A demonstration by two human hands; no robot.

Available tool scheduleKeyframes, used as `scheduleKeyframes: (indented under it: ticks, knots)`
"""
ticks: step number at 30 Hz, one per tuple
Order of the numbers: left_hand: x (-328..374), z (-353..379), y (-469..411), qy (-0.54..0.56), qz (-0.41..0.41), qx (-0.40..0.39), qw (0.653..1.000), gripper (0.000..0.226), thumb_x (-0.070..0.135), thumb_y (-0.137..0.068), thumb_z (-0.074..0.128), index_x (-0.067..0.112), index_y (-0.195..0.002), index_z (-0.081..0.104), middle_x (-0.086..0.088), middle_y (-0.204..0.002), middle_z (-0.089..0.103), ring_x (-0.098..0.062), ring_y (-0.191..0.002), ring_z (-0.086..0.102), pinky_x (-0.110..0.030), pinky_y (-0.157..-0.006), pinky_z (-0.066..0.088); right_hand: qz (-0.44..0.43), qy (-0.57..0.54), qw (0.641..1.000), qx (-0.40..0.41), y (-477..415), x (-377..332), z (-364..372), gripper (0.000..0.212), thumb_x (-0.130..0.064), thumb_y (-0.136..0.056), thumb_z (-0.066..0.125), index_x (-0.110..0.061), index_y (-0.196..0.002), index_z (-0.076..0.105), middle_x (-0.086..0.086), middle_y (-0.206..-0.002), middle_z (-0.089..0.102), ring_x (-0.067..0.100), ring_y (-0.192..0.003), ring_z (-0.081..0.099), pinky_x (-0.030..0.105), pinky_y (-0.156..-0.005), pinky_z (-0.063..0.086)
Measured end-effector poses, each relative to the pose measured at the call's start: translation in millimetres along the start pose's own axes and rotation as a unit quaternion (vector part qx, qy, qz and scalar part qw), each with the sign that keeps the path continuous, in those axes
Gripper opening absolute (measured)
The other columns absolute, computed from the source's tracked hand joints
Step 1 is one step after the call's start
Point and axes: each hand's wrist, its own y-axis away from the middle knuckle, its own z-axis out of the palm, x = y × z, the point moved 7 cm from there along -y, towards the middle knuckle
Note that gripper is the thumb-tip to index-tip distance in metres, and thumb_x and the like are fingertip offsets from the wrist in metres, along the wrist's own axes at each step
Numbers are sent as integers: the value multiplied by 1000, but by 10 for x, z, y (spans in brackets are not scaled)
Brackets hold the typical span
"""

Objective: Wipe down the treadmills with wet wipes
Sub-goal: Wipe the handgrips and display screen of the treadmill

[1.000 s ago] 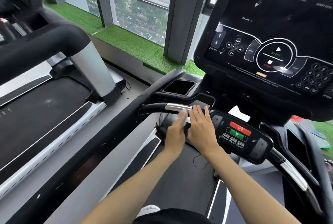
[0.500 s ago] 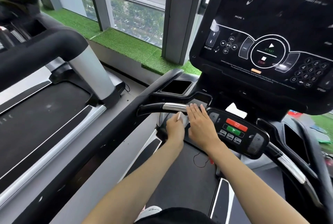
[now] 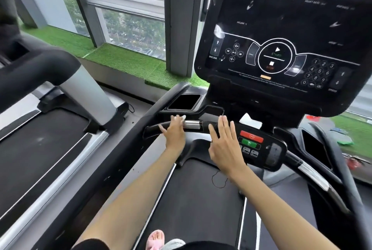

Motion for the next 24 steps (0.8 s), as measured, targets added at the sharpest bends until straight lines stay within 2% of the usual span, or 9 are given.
scheduleKeyframes:
  ticks: [4, 7, 10, 13, 17, 19, 20, 22, 24]
  knots:
    - [729, 218, 91, -73, 92, -76, 990, 35, 12, -104, 27, 12, -115, 60, -6, -117, 64, -22, -130, 45, -55, -114, -9, 42, 7, 999, -10, 58, 74, -13, 75, -18, -78, 64, 5, -143, 37, 32, -148, 32, 43, -142, 25, 54, -117, 20]
    - [886, 249, 86, -122, 117, -82, 982, 32, 12, -103, 28, 11, -110, 59, -7, -104, 67, -24, -112, 57, -48, -117, -4, 43, 9, 999, -6, 48, 112, -57, 83, -26, -75, 70, 8, -143, 36, 26, -144, 41, 40, -138, 35, 56, -115, 25]
    - [846, 242, 186, -72, 203, -92, 972, 33, 4, -101, 34, 8, -122, 58, -7, -117, 65, -22, -120, 53, -46, -116, -2, 38, -6, 999, 10, 8, 150, -104, 88, -29, -70, 75, 7, -142, 38, 22, -138, 49, 37, -132, 43, 57, -113, 26]
    - [807, 257, 412, -27, 304, -113, 946, 45, -6, -96, 36, 6, -137, 50, -8, -139, 53, -19, -138, 38, -46, -119, 5, 44, -31, 998, 20, -2, 149, -88, 87, -20, -66, 75, 8, -140, 40, 21, -137, 50, 37, -130, 44, 55, -114, 24]
    - [604, 124, 646, -33, 389, -147, 909, 47, 2, -90, 26, -1, -126, 56, -14, -126, 62, -19, -122, 48, -41, -116, 18, 44, -52, 997, 21, 21, 148, -67, 86, -18, -70, 73, 9, -142, 36, 22, -141, 46, 38, -134, 40, 52, -116, 20]
    - [379, -84, 621, 24, 313, -102, 944, 44, 18, -94, 32, 1, -127, 56, -8, -121, 65, -20, -119, 54, -43, -111, 35, 30, -49, 998, 21, 29, 163, -69, 88, -25, -71, 76, 8, -142, 35, 21, -140, 46, 37, -133, 41, 52, -116, 21]
    - [245, -244, 540, 92, 218, -45, 971, 44, 25, -96, 37, 3, -130, 55, -6, -125, 62, -19, -121, 54, -32, -109, 38, 27, -47, 998, 22, 31, 175, -73, 90, -27, -71, 77, 8, -143, 35, 21, -140, 47, 36, -133, 41, 52, -116, 22]
    - [137, -611, 414, 162, 84, 126, 975, 36, 15, -100, 38, 3, -129, 56, -5, -127, 60, -16, -121, 54, -13, -104, 35, 29, -48, 998, 22, 29, 177, -81, 91, -29, -72, 77, 7, -144, 34, 20, -141, 46, 35, -134, 40, 50, -117, 20]
    - [256, -642, 225, 143, 67, 155, 975, 34, 1, -101, 35, 2, -125, 59, -8, -124, 63, -20, -119, 56, -23, -103, 40, 40, -61, 997, 15, 28, 167, -83, 92, -28, -74, 76, 6, -146, 30, 20, -143, 44, 35, -136, 38, 48, -118, 17]
